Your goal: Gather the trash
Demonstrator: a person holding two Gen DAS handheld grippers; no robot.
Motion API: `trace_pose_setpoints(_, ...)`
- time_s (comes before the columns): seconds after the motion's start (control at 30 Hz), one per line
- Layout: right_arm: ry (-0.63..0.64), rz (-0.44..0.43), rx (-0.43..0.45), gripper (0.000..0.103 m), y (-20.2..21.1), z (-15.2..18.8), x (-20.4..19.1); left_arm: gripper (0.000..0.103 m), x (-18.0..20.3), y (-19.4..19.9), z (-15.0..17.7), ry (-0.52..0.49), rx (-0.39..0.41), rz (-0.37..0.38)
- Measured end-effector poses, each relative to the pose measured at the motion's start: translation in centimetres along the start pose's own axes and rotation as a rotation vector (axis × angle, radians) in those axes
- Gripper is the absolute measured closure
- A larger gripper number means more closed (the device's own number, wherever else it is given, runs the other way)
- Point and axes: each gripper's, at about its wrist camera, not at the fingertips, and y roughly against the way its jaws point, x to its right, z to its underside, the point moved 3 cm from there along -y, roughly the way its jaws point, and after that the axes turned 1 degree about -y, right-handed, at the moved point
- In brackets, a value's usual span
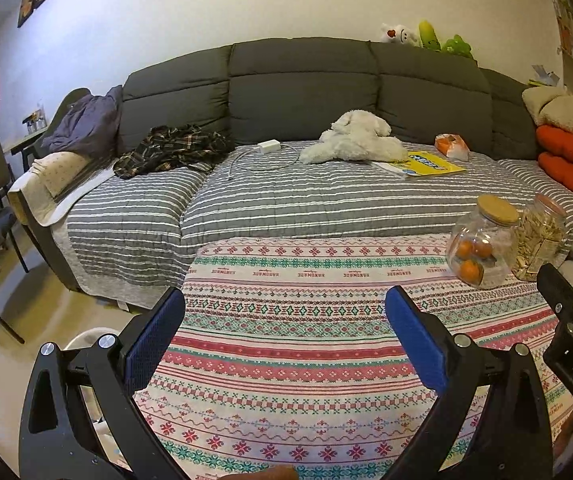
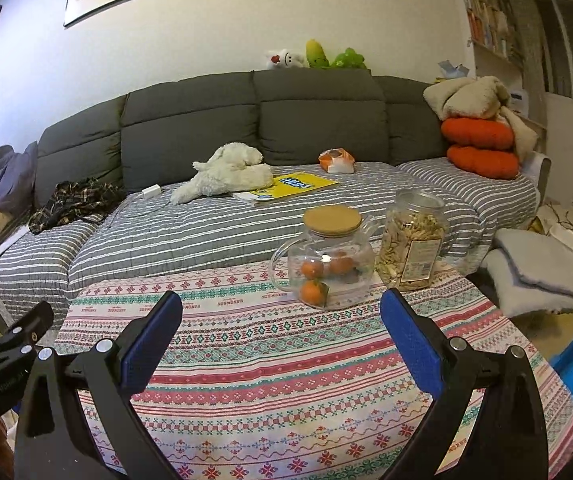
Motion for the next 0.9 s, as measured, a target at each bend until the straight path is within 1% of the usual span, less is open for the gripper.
trace_pose_setpoints(0.6,0.005,-0.032,-0.012,0.007,-0.29,0.31,-0.78,0.007,-0.30,0.14,-0.16,0.008,0.013,-0.006)
trace_pose_setpoints(0.77,0.012,-0.036,-0.016,0.007,-0.39,0.41,-0.88,0.013,-0.23,0.06,0.03,0.011,0.022,0.011)
trace_pose_setpoints(0.9,0.007,-0.032,-0.022,0.007,-0.62,0.48,-0.73,0.014,-0.14,0.03,0.08,0.004,0.027,0.016)
